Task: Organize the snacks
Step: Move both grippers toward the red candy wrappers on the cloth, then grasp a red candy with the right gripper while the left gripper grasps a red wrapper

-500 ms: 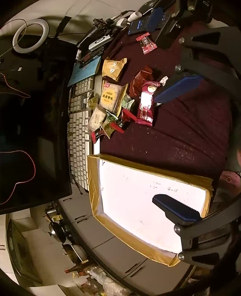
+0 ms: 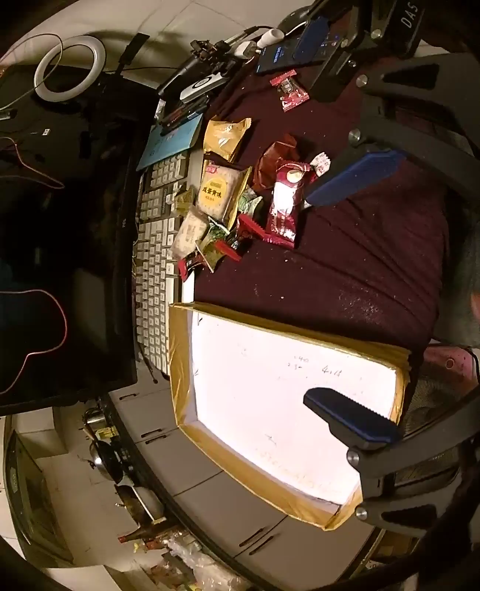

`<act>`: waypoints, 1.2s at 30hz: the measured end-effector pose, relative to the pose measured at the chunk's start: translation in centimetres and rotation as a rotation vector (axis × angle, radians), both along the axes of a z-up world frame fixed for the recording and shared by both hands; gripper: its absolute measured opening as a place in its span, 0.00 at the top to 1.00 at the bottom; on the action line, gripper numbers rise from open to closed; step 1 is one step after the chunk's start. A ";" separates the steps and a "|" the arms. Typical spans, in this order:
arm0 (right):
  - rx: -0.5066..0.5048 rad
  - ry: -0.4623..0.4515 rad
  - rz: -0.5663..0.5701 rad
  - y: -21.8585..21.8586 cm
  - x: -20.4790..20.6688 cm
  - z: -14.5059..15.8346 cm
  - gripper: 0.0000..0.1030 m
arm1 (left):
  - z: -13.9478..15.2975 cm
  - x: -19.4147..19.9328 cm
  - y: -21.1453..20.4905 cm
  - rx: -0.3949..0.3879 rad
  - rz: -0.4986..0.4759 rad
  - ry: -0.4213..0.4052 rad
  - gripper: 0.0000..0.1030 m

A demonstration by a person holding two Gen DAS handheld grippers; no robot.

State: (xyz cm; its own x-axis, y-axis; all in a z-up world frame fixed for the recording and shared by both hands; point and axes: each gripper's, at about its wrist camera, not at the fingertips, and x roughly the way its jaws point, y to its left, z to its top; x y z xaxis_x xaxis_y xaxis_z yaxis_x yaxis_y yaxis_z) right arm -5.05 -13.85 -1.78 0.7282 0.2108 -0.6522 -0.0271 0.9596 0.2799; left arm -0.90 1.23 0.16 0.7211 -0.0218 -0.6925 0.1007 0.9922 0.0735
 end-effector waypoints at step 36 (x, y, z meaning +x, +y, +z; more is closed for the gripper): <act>-0.184 0.141 -0.100 -2.9 6.6 -5.4 0.59 | -3.9 7.9 -5.6 -0.091 -0.133 0.308 0.13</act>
State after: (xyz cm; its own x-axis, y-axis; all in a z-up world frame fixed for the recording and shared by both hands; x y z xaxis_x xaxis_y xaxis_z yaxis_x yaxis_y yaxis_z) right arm 1.57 -16.76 -7.18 0.6388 0.0107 -0.7693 0.0970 0.9908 0.0944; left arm 6.99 -4.34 -3.70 0.4655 -0.1733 -0.8679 0.2337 0.9699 -0.0683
